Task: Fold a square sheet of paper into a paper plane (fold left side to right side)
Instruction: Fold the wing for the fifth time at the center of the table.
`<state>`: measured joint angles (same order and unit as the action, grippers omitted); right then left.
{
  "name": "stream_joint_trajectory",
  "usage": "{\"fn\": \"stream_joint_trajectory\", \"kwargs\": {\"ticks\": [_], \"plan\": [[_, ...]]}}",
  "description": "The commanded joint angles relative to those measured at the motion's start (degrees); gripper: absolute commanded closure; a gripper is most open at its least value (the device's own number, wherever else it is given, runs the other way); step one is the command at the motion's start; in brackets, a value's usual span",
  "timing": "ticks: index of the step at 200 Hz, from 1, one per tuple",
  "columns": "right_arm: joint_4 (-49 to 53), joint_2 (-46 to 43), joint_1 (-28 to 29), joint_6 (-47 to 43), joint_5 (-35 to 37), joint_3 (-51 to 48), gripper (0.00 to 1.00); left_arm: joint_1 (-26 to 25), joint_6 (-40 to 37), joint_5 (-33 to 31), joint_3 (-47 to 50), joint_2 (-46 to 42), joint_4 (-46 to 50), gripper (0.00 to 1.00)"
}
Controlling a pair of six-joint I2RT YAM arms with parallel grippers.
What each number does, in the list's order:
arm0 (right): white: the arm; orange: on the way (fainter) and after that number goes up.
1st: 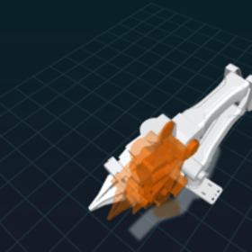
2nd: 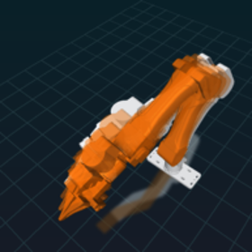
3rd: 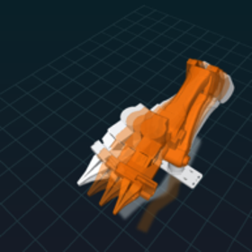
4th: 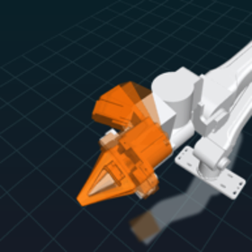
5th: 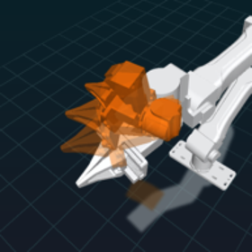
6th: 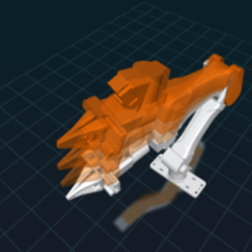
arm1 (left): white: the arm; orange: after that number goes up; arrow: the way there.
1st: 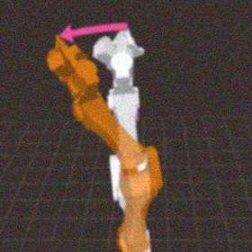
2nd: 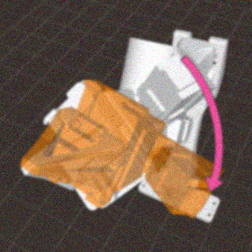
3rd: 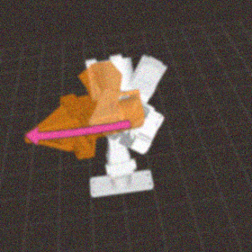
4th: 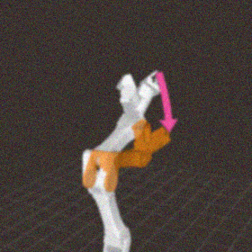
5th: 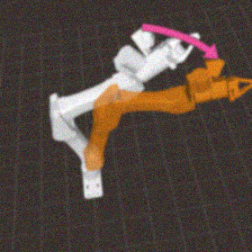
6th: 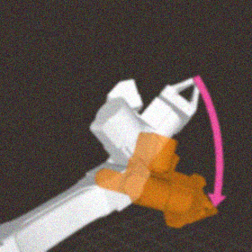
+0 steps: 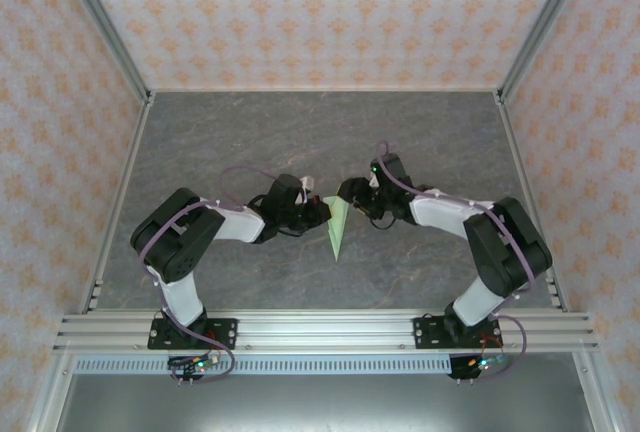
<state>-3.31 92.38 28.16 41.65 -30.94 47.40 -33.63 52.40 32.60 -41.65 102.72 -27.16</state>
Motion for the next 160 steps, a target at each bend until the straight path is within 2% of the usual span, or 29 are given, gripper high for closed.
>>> {"fn": "stream_joint_trajectory", "kwargs": {"ticks": [1,47,160], "plan": [[2.23,-0.32,-0.21,-0.57,0.58,3.03,0.32,0.39,-2.13,0.17,-1.76,-0.32,1.55,1.0],[1.06,5.39,-0.13,1.58,-1.43,7.41,0.19,0.36,-3.36,0.15,-2.67,-0.36,3.2,1.0],[3.21,11.86,0.24,2.12,-1.69,11.79,0.14,0.33,-3.66,0.0,-3.04,-0.02,3.58,1.0]]}}
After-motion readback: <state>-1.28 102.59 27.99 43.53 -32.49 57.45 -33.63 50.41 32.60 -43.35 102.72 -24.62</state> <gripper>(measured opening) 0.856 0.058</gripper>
